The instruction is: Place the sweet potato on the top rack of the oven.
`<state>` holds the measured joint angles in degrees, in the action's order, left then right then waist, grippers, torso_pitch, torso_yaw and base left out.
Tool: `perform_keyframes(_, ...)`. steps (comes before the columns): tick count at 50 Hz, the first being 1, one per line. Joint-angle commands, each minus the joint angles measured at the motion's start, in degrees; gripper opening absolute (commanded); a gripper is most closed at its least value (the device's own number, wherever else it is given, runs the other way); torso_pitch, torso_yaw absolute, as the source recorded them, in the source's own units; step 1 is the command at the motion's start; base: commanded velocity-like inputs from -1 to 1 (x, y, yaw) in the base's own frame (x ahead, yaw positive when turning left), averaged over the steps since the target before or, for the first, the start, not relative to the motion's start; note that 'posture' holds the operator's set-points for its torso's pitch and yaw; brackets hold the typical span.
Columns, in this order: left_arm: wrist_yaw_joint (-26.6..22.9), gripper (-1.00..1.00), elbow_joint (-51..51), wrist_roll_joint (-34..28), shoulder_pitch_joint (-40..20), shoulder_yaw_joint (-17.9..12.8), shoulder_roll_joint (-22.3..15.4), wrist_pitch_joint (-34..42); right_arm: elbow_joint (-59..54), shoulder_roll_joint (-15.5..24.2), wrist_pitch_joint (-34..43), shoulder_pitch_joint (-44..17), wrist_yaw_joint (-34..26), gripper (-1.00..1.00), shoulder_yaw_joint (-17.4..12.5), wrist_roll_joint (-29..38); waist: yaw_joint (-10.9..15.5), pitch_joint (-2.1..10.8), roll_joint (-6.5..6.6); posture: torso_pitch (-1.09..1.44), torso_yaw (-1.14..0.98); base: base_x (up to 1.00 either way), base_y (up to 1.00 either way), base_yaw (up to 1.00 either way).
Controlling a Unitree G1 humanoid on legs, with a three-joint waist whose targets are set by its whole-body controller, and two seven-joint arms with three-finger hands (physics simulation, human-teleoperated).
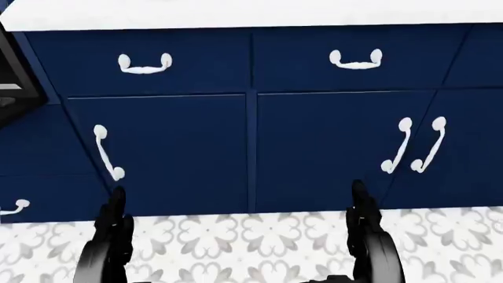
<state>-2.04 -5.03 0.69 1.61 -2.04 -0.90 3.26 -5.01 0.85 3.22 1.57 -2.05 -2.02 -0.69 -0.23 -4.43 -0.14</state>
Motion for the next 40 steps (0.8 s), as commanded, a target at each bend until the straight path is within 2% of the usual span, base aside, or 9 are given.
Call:
perform_keyframes(1,-1.5,1.00,1.4,1.8,-3.9,-1.0,-0.7,-5.6,3.9,0.3,-4.5,-1.6,-0.5,1.00,0.1,-0.2,-0.1,0.05,-0.45,0.00,0.00,0.00,0.00,0.00)
perform_keyframes(3,-1.2,1.00,1.6,1.6,-3.7,-1.0,-0.7,-6.1,3.5,0.2,-5.1,-1.6,-0.6,1.00,0.1,-0.2,0.3,3.54,-0.05,0.00,0.00,0.00,0.00,0.00)
perform_keyframes(4,-1.2,1.00,1.3,1.8,-3.8,-1.1,-0.7,-6.2,4.8,0.1,-4.0,-1.3,-0.5,1.00,0.3,-0.1,0.3,3.03,-0.11,0.00,0.00,0.00,0.00,0.00)
perform_keyframes(5,-1.3,1.00,1.0,1.9,-3.9,-1.1,-0.7,-6.4,4.3,0.1,-4.3,-1.5,-0.5,1.00,0.3,-0.1,0.3,1.03,-0.38,0.00,0.00,0.00,0.00,0.00)
perform_keyframes(7,-1.5,1.00,-0.3,2.0,-4.3,-1.1,-0.7,-7.3,3.1,0.1,-5.4,-1.7,-0.7,1.00,0.2,-0.2,0.3,3.92,-0.44,0.00,0.00,0.00,0.00,0.00)
perform_keyframes(8,-1.4,1.00,0.1,2.1,-4.1,-1.1,-0.7,-7.1,3.7,0.1,-5.1,-1.5,-0.6,1.00,0.2,-0.2,0.3,4.26,-0.43,0.00,0.00,0.00,0.00,0.00)
perform_keyframes(24,-1.3,1.00,1.9,3.4,-3.8,-1.2,-0.7,-4.8,4.1,0.6,-3.4,-3.8,-0.5,1.00,-0.3,0.2,0.4,5.27,-0.15,0.00,0.00,0.00,0.00,0.00)
perform_keyframes(33,0.3,1.00,2.5,5.4,-10.8,-3.5,-2.4,1.7,6.5,1.8,2.8,-7.8,0.1,1.00,-1.5,0.6,0.4,5.17,-0.19,0.00,0.00,0.00,0.00,0.00)
perform_keyframes(40,2.4,1.00,7.5,7.5,-16.6,-6.0,-5.4,11.2,13.7,3.5,14.6,-12.6,0.2,1.00,-3.0,1.0,0.4,5.17,-0.10,0.00,0.00,0.00,0.00,0.00)
